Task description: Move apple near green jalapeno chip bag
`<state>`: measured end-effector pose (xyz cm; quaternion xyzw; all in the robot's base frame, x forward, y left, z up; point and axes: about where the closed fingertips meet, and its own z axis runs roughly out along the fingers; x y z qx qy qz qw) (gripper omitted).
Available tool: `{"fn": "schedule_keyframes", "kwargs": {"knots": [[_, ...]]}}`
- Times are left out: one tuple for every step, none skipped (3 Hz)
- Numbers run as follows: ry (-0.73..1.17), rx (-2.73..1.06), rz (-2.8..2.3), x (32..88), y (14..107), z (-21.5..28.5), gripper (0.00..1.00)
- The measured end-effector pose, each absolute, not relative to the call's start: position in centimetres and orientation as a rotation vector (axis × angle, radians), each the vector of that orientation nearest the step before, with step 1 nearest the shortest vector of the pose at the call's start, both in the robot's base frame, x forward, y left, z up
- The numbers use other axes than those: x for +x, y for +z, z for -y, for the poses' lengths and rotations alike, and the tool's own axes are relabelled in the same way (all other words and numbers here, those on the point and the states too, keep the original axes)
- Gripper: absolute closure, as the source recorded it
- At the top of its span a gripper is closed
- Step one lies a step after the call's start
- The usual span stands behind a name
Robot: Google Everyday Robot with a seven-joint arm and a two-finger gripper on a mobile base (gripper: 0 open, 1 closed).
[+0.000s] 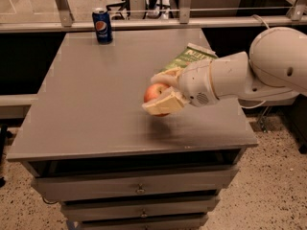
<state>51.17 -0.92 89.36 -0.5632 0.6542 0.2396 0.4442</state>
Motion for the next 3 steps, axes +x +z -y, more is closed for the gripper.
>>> {"fn": "schedule_keyframes", "kwargs": {"knots": [[0.557,-1.367,-1.599,52.8,90.2,3.1,1.00],[0.503,-1.341,-1.593,55.8,91.1,7.2,1.00],[0.479,-1.298,-1.634,59.0,90.7,11.7,1.00]]}}
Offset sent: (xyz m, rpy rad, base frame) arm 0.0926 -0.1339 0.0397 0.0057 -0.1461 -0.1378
